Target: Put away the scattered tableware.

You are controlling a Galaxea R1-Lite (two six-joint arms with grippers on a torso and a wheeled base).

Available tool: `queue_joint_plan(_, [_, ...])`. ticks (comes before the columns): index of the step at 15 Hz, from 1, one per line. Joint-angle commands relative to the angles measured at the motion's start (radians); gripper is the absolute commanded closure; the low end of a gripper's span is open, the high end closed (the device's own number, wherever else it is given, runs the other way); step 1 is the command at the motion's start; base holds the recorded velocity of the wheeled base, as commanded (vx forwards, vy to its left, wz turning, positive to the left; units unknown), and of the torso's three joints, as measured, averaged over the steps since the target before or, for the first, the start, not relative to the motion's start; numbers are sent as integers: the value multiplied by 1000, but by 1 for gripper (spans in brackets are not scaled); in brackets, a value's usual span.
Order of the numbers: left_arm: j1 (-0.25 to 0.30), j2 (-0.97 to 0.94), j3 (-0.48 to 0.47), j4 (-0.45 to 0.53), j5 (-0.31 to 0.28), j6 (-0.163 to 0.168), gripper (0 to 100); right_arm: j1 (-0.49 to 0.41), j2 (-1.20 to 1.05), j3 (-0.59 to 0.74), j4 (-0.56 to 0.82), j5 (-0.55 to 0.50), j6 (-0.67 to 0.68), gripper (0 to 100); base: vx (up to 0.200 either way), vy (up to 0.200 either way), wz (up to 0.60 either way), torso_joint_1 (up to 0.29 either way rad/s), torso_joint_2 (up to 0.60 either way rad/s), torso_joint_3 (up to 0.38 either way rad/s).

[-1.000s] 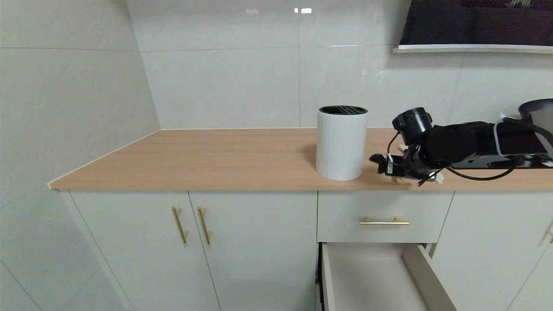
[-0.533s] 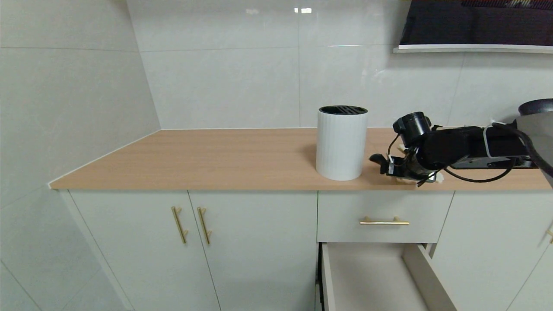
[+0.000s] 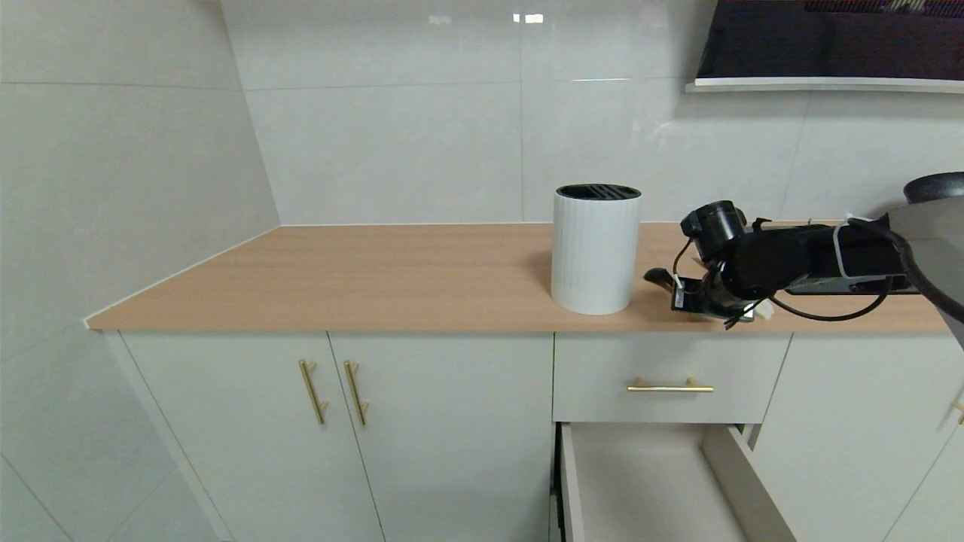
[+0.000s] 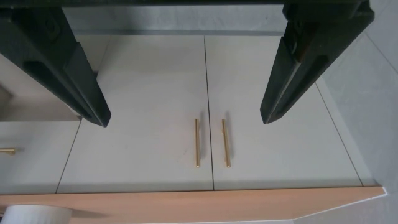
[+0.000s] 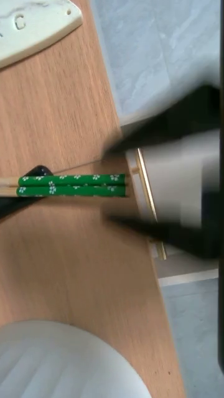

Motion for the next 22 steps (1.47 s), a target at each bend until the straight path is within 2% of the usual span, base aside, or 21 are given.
queue_joint_plan(1, [0, 0, 0, 0, 0, 0, 0, 0, -4, 0, 0, 0, 0, 100, 0, 0, 0, 0, 0, 0])
queue_joint_plan(7, [0, 0, 0, 0, 0, 0, 0, -1, -65, 8, 54, -3, 8, 100, 0, 0, 0, 0, 0, 0])
queue_joint_plan(9, [0, 0, 0, 0, 0, 0, 0, 0, -134, 52, 83, 0, 11, 100, 0, 0, 0, 0, 0, 0])
queue_joint_plan(13, [0, 0, 0, 0, 0, 0, 0, 33, -440, 273, 89, 23, 65, 100, 0, 0, 0, 0, 0, 0])
queue_joint_plan(19, [0, 0, 0, 0, 0, 0, 0, 68, -800, 566, 100, 230, 25, 100, 0, 0, 0, 0, 0, 0])
queue_joint_plan(22, [0, 0, 0, 0, 0, 0, 0, 96, -894, 657, 94, 249, -15, 100, 0, 0, 0, 0, 0, 0])
